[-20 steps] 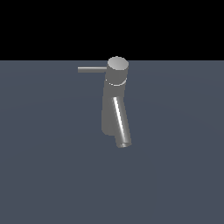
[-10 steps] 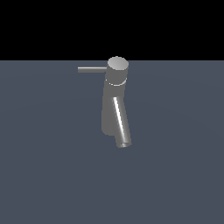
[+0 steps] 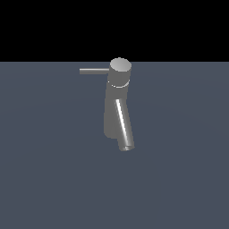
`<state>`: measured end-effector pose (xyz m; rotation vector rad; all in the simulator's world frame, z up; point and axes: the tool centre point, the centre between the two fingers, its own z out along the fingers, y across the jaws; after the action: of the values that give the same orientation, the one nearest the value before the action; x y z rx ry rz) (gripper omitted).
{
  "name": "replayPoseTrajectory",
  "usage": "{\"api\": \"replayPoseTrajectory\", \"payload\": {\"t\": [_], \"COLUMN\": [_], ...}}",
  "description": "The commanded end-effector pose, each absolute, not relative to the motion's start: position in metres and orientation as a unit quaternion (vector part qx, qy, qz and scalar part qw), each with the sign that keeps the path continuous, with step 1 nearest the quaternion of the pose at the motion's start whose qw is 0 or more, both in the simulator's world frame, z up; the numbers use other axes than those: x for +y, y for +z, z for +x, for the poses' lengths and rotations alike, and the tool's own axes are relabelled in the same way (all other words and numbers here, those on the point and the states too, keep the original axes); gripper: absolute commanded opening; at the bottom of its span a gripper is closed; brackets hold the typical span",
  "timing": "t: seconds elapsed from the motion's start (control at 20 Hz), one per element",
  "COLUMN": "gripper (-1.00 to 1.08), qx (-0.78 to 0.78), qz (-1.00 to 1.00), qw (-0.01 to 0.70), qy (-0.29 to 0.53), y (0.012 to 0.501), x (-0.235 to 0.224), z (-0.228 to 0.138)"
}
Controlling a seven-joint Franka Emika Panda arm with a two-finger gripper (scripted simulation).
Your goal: Turn on the faucet by rotating a designated handle.
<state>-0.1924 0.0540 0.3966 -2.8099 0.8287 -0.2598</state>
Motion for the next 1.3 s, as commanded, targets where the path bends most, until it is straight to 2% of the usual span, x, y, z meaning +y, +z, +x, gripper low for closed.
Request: {"api": "replayPoseTrajectory", "payload": {"t": [0.0, 1.25], "gripper": [-1.0, -1.0], "qx": [0.309, 0.542], "qz": [-0.94, -0.8], "qw": [0.11, 0.196], "qy": [-0.096, -0.167], "y": [0.387, 0.313], "x": [0.058, 0.077], "z": [-0.184, -0.092]}}
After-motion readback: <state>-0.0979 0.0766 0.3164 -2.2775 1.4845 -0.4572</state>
